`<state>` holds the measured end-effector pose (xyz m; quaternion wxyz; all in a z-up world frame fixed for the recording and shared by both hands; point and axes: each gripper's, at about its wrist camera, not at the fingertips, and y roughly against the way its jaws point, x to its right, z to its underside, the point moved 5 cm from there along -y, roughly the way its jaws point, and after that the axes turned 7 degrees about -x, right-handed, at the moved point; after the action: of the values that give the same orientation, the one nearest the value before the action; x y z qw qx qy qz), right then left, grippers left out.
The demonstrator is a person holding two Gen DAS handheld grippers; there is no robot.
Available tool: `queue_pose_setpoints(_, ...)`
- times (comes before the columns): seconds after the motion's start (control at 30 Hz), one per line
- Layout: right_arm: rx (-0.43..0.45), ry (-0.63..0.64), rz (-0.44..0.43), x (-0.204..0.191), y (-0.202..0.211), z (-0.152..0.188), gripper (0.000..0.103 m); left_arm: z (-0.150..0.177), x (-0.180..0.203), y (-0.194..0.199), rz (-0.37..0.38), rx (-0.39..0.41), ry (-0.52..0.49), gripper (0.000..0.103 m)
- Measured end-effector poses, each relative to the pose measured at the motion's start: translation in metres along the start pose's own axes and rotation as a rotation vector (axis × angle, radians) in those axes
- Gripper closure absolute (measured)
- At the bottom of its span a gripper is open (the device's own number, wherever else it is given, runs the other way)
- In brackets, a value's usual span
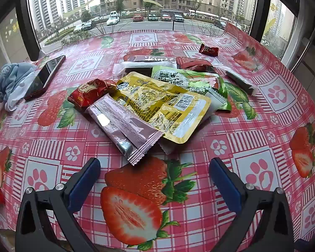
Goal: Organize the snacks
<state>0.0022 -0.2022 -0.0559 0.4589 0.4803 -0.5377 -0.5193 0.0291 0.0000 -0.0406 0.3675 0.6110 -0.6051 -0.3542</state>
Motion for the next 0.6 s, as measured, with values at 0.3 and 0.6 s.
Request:
queue_pose_setpoints(0.3,-0.008,-0.006,0.002,-0.0002,-0.0014,0.0014,0.0,0.0001,-0.0001,0.0004,0.0,0.0,0.0,0.0)
queue_pose_setpoints(0.6,-0.008,-0.008,0.005,-0.0019,-0.0011,0.0057,0.0,0.0001,-0.0001,0.0,0.0,0.0,0.0,0.0)
